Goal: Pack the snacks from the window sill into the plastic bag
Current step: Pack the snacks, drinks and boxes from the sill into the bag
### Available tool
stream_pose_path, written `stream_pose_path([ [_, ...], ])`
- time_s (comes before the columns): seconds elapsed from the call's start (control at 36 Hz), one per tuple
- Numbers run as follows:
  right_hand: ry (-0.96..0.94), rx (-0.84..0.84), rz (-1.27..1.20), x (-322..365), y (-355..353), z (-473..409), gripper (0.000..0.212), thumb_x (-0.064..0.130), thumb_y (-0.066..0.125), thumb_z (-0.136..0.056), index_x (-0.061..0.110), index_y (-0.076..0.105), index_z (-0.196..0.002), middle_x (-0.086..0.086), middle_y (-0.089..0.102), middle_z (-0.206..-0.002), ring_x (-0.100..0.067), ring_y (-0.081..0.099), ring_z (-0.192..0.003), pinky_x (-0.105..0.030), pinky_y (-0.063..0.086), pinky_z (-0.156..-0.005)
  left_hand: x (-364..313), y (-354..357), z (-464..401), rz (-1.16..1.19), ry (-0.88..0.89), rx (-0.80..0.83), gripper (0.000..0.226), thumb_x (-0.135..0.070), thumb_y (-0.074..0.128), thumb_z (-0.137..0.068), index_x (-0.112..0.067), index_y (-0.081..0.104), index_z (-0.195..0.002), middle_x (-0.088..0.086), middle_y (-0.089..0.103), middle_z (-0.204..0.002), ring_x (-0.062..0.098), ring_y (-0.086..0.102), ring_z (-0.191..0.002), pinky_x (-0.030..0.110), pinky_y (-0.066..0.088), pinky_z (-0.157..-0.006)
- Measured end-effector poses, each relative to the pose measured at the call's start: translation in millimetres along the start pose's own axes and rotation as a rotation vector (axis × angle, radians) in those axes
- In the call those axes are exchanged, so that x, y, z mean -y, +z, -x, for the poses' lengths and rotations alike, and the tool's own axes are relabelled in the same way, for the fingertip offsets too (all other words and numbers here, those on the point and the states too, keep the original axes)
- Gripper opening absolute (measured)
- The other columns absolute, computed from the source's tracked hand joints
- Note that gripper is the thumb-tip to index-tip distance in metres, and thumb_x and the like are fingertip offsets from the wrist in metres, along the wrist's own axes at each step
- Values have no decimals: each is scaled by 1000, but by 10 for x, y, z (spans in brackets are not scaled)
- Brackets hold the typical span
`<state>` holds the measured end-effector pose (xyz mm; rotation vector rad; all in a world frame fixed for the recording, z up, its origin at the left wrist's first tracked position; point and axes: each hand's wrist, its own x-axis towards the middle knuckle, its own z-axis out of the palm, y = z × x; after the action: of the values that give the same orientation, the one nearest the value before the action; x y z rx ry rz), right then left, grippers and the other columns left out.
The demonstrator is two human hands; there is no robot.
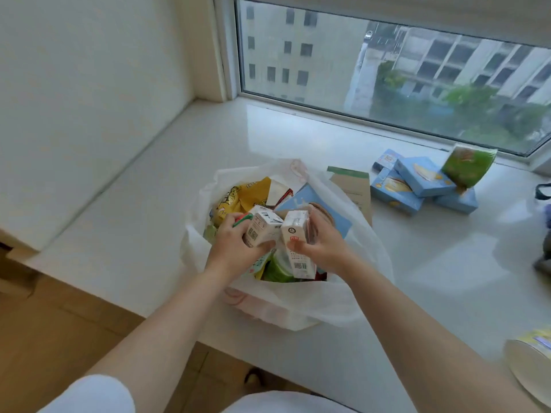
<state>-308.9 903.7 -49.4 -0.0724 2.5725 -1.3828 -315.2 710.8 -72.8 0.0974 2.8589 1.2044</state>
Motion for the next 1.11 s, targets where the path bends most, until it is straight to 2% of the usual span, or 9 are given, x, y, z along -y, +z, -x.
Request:
stream_pose_path([
  [0.19,230,-89,291,-185,-8,43,49,30,72,-80,14,47,-119,5,54,-109,-12,51,-95,-25,38,-75,14,245,-160,-484,37,75,63,-68,49,-81,-26,51,-129,4,36,-137,25,31,-128,42,47,-89],
  [0.36,219,-137,572,-236,193,31,50,39,69,-77,15,47,-115,-4,51,-118,-22,50,-106,-30,41,-77,-70,347,-255,-674,26,189,56,-61,45,-86,-26,46,-130,6,33,-138,25,24,-132,48,44,-95],
  [0.47,323,103,682,-261,199,70,53,39,70,-75,14,48,-116,-4,55,-114,-22,54,-103,-28,41,-72,-37,316,-242,-848,135,334,59,-62,46,-84,-21,52,-126,8,40,-135,27,31,-128,43,38,-95],
  [0.56,327,41,703,-295,259,87,55,39,67,-78,13,44,-121,-6,56,-115,-25,56,-105,-30,41,-72,47,404,-184,-919,164,364,53,-55,50,-83,-20,51,-123,12,38,-134,31,29,-127,45,31,-99],
  [0.69,278,-177,670,-303,389,68,72,26,61,-87,24,18,-145,-7,55,-122,-29,58,-106,-31,42,-72,131,557,-151,-764,142,314,64,-45,51,-87,-26,24,-142,14,26,-140,33,24,-130,43,29,-104],
  [0.86,228,-61,982,-319,298,70,54,37,59,-87,18,34,-131,-6,59,-117,-28,54,-108,-35,41,-74,172,599,-143,-866,291,347,71,-50,31,-93,-32,-8,-150,10,12,-154,30,11,-140,45,15,-112],
  [0.94,189,-120,905,-317,275,74,56,53,51,-87,22,40,-132,-4,59,-120,-26,51,-113,-36,43,-84,146,508,-167,-718,329,289,67,-62,19,-91,-34,5,-150,6,16,-152,26,11,-141,46,11,-115],
  [1.03,190,-378,601,-306,222,150,48,52,48,-90,21,53,-126,-4,62,-115,-26,52,-108,-38,42,-87,124,324,-194,-474,375,-23,57,-53,26,-89,-27,45,-136,5,45,-134,25,37,-127,47,24,-109],
  [1.11,263,-633,600,-351,132,229,46,38,57,-88,11,53,-125,-12,54,-119,-31,47,-111,-41,37,-89,274,93,-289,-458,144,-204,44,-33,47,-91,-22,50,-133,8,46,-133,29,39,-125,47,24,-108],
])
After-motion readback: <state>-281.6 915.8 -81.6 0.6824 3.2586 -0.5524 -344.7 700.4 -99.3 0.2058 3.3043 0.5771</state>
